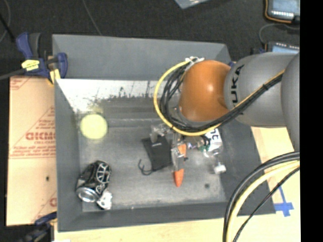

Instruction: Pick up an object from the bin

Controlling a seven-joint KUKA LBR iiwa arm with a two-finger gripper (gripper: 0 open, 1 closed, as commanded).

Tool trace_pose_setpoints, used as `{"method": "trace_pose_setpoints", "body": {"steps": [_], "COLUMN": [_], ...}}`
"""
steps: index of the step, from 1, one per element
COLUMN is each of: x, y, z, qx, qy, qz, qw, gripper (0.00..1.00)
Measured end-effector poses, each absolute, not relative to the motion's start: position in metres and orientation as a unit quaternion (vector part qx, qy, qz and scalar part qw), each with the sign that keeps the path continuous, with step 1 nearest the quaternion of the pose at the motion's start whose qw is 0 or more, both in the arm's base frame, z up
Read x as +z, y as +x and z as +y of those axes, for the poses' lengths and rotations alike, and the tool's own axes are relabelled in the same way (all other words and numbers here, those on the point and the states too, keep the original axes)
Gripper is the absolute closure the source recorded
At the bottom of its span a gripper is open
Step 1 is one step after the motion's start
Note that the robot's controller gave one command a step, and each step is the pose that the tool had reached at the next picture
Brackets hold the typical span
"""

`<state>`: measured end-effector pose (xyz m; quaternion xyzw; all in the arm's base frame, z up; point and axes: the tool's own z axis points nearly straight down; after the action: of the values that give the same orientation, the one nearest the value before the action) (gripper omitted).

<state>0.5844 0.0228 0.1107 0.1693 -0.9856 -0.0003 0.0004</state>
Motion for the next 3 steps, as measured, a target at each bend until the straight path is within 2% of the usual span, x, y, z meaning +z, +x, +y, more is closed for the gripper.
{"method": "trace_pose_setpoints", "body": {"steps": [1,2,3], "x": [0.126,0.102,0.072], "y": [0.589,0.589,0.594], "z": [0.024,0.016,0.013], "qx": [0.001,0.001,0.002], "qy": [0.203,0.275,0.352], "qz": [-0.979,-0.962,-0.936], "qw": [-0.008,-0.005,-0.009], "gripper": [0.00,0.00,1.00]}}
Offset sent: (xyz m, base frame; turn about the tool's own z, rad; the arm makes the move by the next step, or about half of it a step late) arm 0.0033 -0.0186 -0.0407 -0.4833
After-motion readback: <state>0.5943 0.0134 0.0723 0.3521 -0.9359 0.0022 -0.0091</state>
